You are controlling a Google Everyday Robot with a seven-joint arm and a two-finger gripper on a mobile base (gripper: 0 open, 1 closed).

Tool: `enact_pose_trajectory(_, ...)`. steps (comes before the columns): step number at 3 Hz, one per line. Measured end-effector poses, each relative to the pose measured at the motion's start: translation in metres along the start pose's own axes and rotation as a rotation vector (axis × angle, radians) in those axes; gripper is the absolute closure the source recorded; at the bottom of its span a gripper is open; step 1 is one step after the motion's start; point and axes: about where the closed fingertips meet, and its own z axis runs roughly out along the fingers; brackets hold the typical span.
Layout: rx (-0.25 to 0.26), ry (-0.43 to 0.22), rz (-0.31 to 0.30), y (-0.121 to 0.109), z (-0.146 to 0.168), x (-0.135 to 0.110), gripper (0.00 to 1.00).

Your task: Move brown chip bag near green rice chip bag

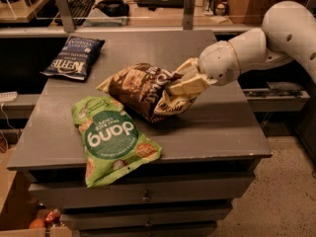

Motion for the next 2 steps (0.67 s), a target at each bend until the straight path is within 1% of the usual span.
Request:
enact_pose_trajectory(1, -0.012, 0.001, -0.009, 0.0043, -0.0021, -0.0008, 0.29)
enact_pose_trajectory(2, -0.017, 0.006, -0.020, 0.0047, -0.0028, -0.0041, 0.05)
